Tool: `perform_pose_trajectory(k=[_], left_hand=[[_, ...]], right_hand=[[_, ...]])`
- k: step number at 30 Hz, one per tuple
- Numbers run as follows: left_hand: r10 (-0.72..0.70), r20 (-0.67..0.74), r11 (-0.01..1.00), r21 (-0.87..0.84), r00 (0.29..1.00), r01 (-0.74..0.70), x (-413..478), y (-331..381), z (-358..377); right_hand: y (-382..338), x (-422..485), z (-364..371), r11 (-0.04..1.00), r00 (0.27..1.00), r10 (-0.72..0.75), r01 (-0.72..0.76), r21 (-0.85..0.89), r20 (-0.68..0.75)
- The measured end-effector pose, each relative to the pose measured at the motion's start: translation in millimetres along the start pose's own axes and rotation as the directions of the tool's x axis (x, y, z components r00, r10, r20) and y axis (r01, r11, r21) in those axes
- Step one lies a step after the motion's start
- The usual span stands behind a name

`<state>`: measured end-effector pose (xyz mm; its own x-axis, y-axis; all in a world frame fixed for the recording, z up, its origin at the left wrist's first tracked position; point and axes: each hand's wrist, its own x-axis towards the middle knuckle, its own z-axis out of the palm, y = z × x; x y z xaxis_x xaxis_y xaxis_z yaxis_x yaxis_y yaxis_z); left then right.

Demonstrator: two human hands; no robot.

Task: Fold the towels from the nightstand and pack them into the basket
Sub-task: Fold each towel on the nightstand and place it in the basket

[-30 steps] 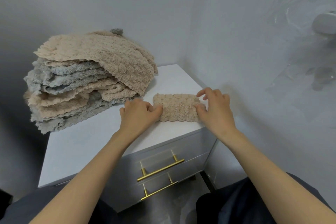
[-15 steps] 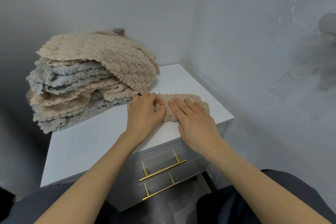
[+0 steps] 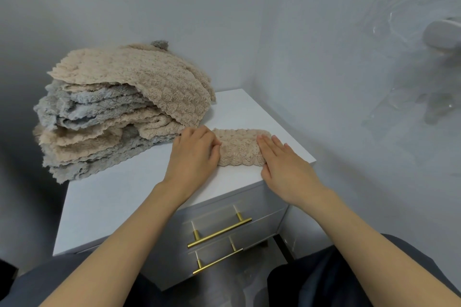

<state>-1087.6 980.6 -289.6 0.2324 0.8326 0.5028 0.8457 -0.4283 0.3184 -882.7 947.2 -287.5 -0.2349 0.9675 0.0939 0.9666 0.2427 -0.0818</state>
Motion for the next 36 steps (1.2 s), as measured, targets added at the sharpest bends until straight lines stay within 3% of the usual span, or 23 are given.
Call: perform_pose_trajectory(k=[5,12,16,19,25,28,31,36], left_hand=[[0.145,0.104,0.987,0.053,0.984,-0.151,-6,-6,-8],[0.189,0.130,0.968,0.143,0.973,-0.207,-11,-8,-8],[0.097,0.103,0.994,-0.056,0.990,-0.092,-9,-7,-11],[0.004,0.175,0.980,-0.197,0.985,0.031,-6,-6,-14],[-0.203,0.368,0.871,-0.356,0.907,0.339,-1,-6,-15],[-0.252,0.340,0.909,-0.240,0.906,0.342,-1,-6,-14],[-0.251,0.234,0.947,-0.141,0.939,0.288,-2,-4,-11],[-0.224,0.332,0.960,-0.084,0.916,0.265,0,-6,-8]], right_hand=[[6,-3,-5,0.993,0.996,-0.090,0.092,0.074,-0.025],[3,0,-6,0.981,0.968,-0.154,0.126,-0.145,-0.199],[7,2,-8,0.989,0.961,-0.143,0.131,-0.063,-0.235],[10,0,-12,0.978,0.971,-0.053,0.098,0.185,-0.234],[14,4,-14,0.817,0.989,0.114,-0.040,0.575,-0.093],[12,6,-16,0.795,0.986,0.157,-0.095,0.599,-0.053],[10,10,-16,0.855,0.990,0.136,-0.095,0.510,-0.044],[6,19,-16,0.897,0.984,0.169,-0.175,0.406,0.052]])
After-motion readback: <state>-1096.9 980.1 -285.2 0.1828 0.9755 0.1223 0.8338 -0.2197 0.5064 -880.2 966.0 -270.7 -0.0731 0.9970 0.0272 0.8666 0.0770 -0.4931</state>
